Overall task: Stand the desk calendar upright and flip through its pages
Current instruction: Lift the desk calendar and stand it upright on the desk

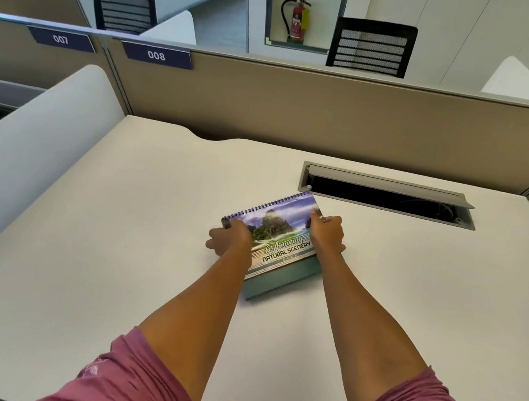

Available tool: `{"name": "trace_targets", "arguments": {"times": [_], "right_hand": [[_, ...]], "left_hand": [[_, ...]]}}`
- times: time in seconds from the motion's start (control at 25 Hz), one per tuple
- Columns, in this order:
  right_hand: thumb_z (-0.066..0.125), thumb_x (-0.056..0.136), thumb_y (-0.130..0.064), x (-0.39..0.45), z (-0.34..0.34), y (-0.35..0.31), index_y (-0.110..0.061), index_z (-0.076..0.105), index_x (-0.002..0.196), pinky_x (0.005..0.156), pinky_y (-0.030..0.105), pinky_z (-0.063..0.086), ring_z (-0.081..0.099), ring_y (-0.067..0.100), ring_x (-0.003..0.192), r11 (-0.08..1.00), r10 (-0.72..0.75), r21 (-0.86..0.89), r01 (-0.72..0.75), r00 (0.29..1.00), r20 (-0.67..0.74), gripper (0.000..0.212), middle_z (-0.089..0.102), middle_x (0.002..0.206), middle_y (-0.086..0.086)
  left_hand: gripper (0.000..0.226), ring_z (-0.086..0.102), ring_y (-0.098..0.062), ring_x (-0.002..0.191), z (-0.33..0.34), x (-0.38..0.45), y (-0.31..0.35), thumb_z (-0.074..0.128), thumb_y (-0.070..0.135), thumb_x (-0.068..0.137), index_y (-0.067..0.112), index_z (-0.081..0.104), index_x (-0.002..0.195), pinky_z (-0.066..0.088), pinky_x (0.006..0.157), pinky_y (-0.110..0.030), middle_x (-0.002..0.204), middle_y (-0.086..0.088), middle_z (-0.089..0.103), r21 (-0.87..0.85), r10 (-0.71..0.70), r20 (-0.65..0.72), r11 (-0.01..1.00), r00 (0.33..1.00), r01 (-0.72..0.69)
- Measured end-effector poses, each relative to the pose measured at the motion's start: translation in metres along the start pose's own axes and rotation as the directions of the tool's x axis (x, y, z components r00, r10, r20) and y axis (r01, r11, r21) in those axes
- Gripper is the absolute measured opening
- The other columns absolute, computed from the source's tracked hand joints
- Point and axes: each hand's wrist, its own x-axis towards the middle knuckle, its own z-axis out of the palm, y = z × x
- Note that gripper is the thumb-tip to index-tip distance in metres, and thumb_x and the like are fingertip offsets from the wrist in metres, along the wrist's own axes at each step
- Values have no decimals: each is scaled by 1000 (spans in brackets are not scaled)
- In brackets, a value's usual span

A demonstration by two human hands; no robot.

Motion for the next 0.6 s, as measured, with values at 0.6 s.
{"name": "trace_targets", "arguments": {"times": [0.6], "right_hand": [[58,85,-61,4,26,-62,-11,49,91,69,30,39,57,22,78,958,-142,243,153,988,-65,51,59,85,3]], "left_hand": [[52,64,-30,94,-14,38,87,49,56,85,12,53,111,58,87,-44,111,-11,63,-309,-4,175,949,984,59]]}}
